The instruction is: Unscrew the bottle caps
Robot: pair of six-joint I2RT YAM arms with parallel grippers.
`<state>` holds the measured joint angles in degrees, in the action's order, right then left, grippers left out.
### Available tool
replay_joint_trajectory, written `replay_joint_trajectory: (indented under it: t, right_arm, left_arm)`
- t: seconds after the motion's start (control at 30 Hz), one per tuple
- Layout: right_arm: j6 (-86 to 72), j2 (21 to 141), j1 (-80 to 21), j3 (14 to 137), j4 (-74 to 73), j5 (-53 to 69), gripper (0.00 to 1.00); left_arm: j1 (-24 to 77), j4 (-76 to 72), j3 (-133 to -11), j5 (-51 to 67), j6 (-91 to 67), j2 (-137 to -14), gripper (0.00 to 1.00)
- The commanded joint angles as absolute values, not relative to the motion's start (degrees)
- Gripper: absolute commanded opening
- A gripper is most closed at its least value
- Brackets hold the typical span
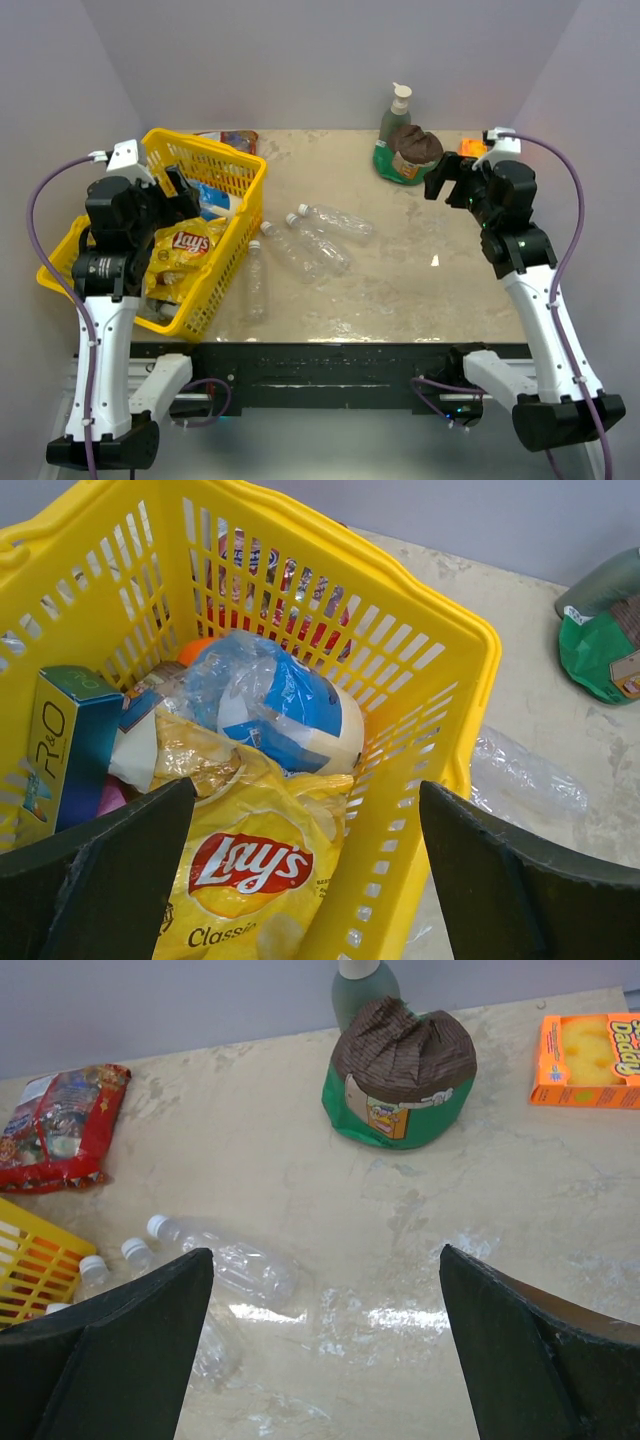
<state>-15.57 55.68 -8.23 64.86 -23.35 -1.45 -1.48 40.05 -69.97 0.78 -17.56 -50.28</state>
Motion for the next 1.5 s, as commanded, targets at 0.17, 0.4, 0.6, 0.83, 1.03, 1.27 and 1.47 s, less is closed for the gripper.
replay_joint_trajectory:
  t: [0.17,0.4,0.6,0.83,1.03,1.27,1.47]
  right_arm:
    - [-10.64,63.71,-8.17,72.59,-19.52,7.29,0.99]
    - [-6.17,74.95,-8.70,80.67,-20.21,14.05,0.93]
    - [5.08,91.91,-17.12,94.90,-33.29,12.22,0.86]
    - [12.83,108.88,-28.73,103.88,-39.91,8.35,0.83]
    - [14.85,115.83,-30.32,105.90,-39.11,11.50,0.82]
    - [17.92,120.85,-31.38,105.91,-38.76,14.50,0.80]
    - [20.21,123.04,-33.05,106.26,-35.51,13.54,0.80]
  left_arm:
    - [-1.76,35.07,-68.29,1.04,-17.23,-45.27,1.00]
    - [-1.76,33.40,-65.57,0.54,-21.34,-44.30,0.94]
    - [-1.67,34.72,-63.55,-0.27,-28.65,-42.98,0.93]
    - [-1.76,37.96,-66.53,-0.18,-29.27,-42.19,0.95]
    - [-1.76,39.37,-67.24,2.11,-29.44,-41.04,0.95]
    - [-1.76,39.90,-66.97,5.09,-29.36,-41.31,0.95]
    - [-1.76,39.55,-67.32,6.76,-29.00,-41.75,0.95]
